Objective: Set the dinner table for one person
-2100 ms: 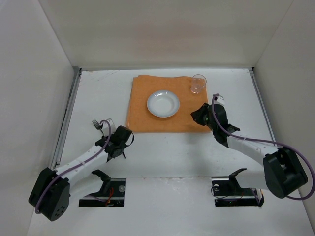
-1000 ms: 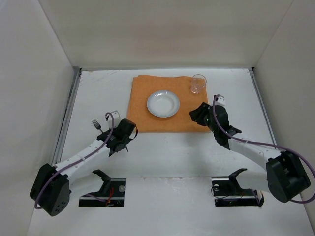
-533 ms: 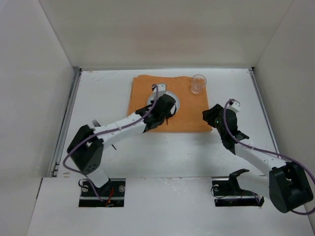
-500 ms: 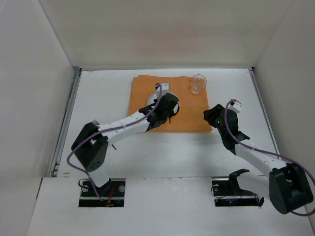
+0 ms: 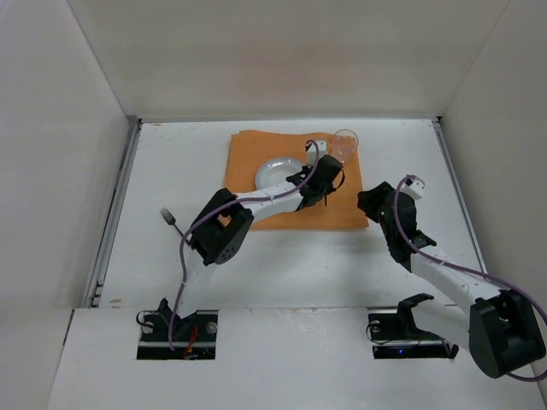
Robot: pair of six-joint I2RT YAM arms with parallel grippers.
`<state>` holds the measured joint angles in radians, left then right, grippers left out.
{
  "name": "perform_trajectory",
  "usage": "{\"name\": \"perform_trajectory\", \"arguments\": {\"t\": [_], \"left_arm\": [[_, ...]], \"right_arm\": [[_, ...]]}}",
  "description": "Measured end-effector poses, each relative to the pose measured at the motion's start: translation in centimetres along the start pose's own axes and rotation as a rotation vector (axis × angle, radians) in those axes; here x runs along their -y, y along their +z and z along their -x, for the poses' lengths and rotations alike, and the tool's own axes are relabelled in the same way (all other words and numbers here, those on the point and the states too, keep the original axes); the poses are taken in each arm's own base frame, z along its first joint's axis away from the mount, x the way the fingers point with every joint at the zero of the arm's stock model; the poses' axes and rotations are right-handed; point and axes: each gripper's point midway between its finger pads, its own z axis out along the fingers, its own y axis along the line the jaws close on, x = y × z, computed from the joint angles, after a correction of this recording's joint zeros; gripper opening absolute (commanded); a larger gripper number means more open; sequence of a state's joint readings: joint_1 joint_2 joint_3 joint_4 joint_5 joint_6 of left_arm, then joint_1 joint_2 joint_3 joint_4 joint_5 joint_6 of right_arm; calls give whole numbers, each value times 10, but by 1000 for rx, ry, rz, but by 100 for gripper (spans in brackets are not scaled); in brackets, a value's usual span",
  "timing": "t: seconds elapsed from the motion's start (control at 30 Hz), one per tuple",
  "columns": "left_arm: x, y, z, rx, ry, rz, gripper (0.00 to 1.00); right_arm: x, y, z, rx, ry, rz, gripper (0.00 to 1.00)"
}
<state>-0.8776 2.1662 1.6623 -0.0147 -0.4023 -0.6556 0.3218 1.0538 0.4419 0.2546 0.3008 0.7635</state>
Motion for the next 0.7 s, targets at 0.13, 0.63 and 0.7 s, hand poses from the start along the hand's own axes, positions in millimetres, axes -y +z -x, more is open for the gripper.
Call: {"name": "perform_trajectory", "arguments": {"t": [0.13, 0.63, 0.7], "left_arm": [[-2, 19, -17, -29, -14, 14, 3], [-9, 38, -41, -69, -37, 29, 10], [-8, 38, -40, -67, -39, 27, 17]], "right_arm": [[0, 0, 0, 1, 0, -1, 54], [3, 2, -4, -12, -4, -9, 56], [3, 2, -5, -14, -4, -10, 57]]}}
